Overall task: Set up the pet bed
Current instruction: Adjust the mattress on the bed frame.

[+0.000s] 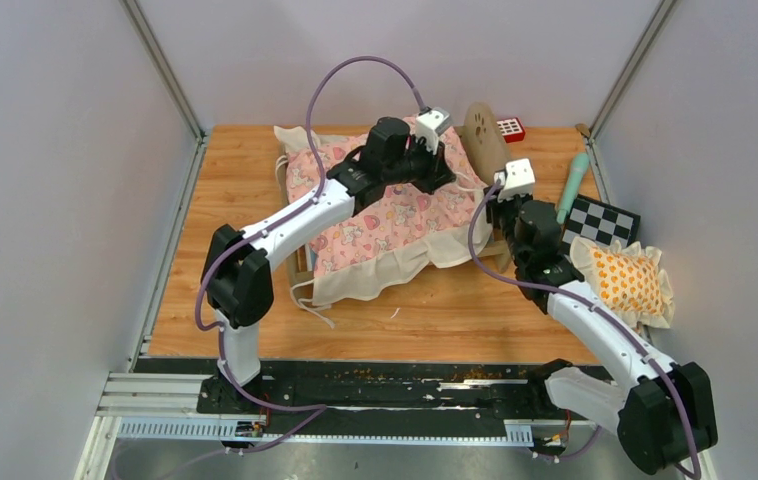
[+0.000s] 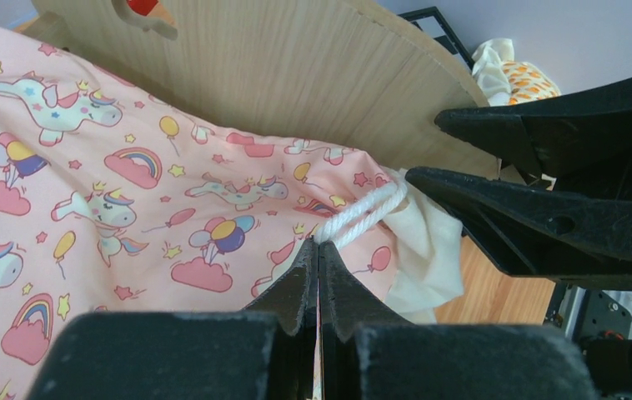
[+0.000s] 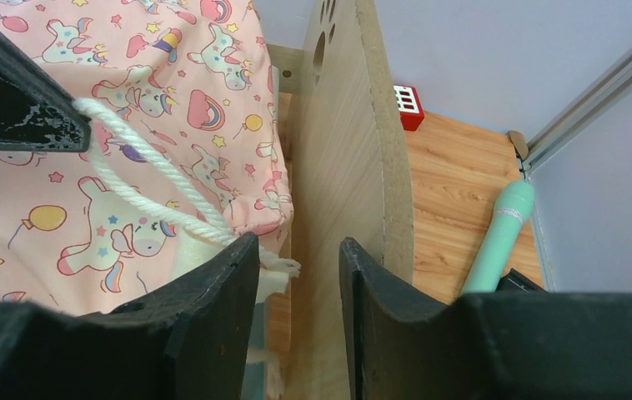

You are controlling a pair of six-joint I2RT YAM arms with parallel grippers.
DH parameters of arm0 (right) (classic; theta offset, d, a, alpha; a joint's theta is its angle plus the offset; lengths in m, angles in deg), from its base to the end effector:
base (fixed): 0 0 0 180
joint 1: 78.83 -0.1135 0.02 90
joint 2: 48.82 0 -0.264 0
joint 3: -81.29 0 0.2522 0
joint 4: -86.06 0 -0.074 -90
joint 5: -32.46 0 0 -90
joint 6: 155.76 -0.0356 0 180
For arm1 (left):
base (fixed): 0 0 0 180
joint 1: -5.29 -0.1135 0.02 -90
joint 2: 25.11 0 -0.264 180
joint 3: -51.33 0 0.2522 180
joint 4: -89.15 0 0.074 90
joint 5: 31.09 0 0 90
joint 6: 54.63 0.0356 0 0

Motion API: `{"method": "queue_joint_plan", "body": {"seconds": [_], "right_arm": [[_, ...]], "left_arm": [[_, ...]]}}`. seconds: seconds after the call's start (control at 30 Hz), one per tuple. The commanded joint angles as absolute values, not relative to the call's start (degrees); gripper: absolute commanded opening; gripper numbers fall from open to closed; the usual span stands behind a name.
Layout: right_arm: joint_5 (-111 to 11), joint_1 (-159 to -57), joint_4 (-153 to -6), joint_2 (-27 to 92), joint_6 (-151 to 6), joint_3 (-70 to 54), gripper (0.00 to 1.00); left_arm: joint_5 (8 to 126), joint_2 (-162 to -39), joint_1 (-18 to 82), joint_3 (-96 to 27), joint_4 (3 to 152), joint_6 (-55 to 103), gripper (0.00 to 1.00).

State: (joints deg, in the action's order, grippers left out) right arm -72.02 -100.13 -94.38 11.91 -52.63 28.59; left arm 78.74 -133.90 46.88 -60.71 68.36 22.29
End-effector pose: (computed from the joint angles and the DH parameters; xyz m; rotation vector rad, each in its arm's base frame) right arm 0.2345 0.0819 0.2942 -0.3206 1.6697 -0.1087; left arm 0.3355 -0.3139 0.3453 0.7265 1.8394 -0.9646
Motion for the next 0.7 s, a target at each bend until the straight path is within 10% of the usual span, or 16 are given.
{"method": "queue_joint_plan", "body": {"seconds": [0.0, 0.67], "right_arm": [[-75.2, -100.0, -92.8, 9.5, -53.0, 28.6, 0.41], [-74.2, -97.6, -77.4, -3.4, -65.4, 21.1, 0.63]], "left_arm": [[80.9, -134.9, 46.7, -64.4, 69.3, 20.8, 0.00], [80.0, -139.4, 51.1, -70.5, 65.9, 20.4, 0.00]]}}
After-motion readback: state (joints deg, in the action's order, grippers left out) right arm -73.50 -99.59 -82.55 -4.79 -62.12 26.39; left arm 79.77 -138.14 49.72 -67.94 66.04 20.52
